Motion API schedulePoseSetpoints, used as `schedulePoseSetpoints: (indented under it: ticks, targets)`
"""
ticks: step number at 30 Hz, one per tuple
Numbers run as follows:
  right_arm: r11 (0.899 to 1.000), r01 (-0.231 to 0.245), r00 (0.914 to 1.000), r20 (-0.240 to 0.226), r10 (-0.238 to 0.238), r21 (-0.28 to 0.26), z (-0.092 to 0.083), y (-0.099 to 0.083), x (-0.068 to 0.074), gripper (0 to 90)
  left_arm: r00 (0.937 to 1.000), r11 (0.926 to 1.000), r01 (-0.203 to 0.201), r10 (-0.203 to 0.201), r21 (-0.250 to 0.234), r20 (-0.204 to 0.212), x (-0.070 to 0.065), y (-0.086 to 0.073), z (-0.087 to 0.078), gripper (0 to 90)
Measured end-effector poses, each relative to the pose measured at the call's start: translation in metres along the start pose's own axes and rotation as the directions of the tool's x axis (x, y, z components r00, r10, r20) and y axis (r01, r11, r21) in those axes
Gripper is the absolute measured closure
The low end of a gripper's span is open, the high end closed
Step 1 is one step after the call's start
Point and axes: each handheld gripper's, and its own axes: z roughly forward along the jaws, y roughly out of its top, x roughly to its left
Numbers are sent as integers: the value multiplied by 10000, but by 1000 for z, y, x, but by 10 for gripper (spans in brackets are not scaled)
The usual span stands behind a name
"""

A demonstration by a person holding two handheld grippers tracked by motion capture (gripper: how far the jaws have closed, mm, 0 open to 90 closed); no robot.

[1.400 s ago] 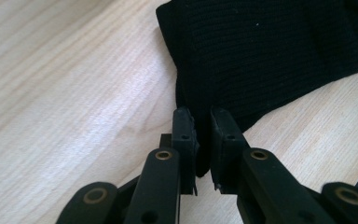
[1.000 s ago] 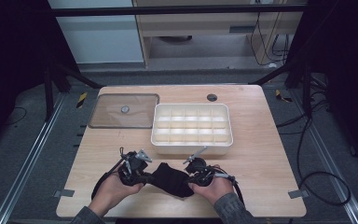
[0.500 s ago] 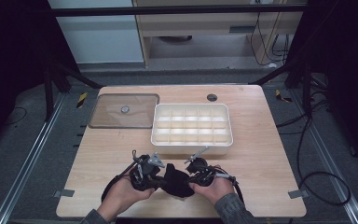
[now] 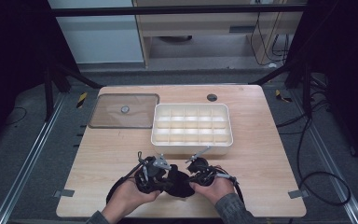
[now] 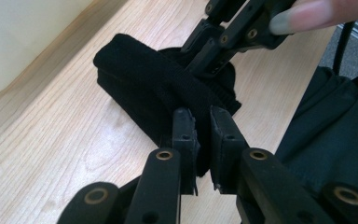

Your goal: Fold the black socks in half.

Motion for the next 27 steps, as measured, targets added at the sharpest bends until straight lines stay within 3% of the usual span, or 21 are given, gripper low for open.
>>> schedulePoseSetpoints:
  ticks: [9,17,27]
  targets:
    - [9997,-178,9997,-139,175,-164,0,-2,-3,769,9996,9998,-202,201,75,202,-10,3,11,817]
    - [9984,-156,9998,79,161,-548,-12,-6,-5,607,9986,9983,-413,398,422,356,-15,2,26,817]
    - [9975,-151,9997,180,164,-685,-31,-15,-13,652,9976,9962,-535,503,690,472,-20,9,38,816]
